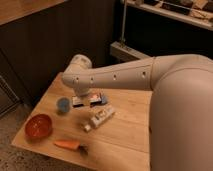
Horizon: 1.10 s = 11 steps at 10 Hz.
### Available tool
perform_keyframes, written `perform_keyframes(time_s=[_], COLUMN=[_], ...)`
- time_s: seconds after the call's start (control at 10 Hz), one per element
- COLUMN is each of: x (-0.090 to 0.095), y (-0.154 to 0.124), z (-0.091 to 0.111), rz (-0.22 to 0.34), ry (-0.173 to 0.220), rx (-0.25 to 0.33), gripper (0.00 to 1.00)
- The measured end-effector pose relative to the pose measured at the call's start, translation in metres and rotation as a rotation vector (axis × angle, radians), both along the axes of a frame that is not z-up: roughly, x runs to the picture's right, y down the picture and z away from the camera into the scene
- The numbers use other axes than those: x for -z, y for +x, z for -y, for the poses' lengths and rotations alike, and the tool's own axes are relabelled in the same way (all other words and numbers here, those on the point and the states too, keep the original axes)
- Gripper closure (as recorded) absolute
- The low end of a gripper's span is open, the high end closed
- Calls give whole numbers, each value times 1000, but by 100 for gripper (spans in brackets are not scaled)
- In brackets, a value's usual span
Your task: Place the eraser on the white sponge
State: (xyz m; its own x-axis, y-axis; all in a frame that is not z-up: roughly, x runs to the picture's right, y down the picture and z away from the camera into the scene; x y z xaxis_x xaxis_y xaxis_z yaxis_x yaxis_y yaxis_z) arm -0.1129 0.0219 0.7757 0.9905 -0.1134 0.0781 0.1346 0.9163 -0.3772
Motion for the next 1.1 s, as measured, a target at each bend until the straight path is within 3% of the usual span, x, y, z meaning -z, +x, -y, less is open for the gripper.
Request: perform_keyframes(time_s=[0.1, 0.5, 0.7, 1.1], x=[-9, -73, -81, -75], y=[-3, -22, -14, 18], z=[7, 81, 97, 112], rz=[2, 54, 62, 45], ry=[1, 20, 13, 2], rx=[-7, -22, -36, -77], gripper=[100, 100, 100, 100])
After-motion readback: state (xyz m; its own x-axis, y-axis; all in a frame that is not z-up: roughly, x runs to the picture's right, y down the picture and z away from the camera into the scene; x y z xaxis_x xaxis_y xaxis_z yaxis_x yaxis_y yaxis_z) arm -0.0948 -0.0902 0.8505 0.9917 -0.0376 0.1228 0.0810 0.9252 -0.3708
